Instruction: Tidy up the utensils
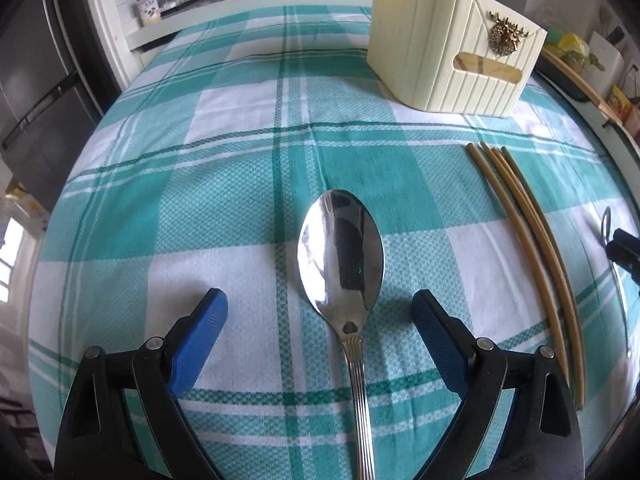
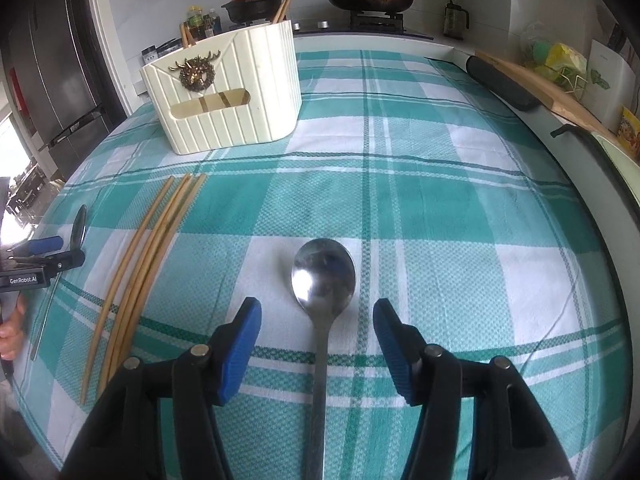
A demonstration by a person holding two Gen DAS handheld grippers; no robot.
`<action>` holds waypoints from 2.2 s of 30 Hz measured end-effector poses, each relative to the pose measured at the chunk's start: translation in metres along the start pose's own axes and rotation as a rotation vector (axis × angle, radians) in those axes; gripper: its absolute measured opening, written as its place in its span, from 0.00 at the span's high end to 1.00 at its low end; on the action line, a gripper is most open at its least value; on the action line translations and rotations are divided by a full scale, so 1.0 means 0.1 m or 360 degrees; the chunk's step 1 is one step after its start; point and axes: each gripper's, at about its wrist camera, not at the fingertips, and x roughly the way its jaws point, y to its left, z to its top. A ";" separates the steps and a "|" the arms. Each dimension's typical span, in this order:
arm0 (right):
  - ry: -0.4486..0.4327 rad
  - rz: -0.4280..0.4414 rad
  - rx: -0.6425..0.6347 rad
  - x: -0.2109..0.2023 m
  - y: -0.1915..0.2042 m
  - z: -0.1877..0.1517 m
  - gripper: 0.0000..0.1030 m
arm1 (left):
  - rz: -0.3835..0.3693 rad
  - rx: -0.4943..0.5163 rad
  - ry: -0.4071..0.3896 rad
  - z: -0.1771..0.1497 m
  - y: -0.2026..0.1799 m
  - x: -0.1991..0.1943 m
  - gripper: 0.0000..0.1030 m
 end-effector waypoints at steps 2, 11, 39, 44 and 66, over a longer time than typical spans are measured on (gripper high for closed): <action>0.0013 -0.0019 -0.0020 0.09 0.02 0.05 0.42 | 0.0000 -0.0007 0.0012 0.03 0.00 0.01 0.09; -0.0069 -0.0051 -0.0016 0.09 0.02 0.09 0.65 | -0.0029 0.0011 -0.0063 0.08 -0.05 -0.06 0.60; -0.0585 0.0079 -0.0041 -1.31 0.23 0.27 0.67 | -0.0131 -0.0071 -0.0606 0.06 -0.05 -1.57 0.60; -0.0592 0.0067 -0.0035 -1.30 0.23 0.30 0.67 | -0.0130 -0.0068 -0.0613 0.07 -0.06 -1.58 0.60; -0.0675 0.0070 -0.0128 -1.52 0.33 0.61 0.75 | -0.0183 -0.0059 -0.0644 0.29 -0.06 -1.70 0.60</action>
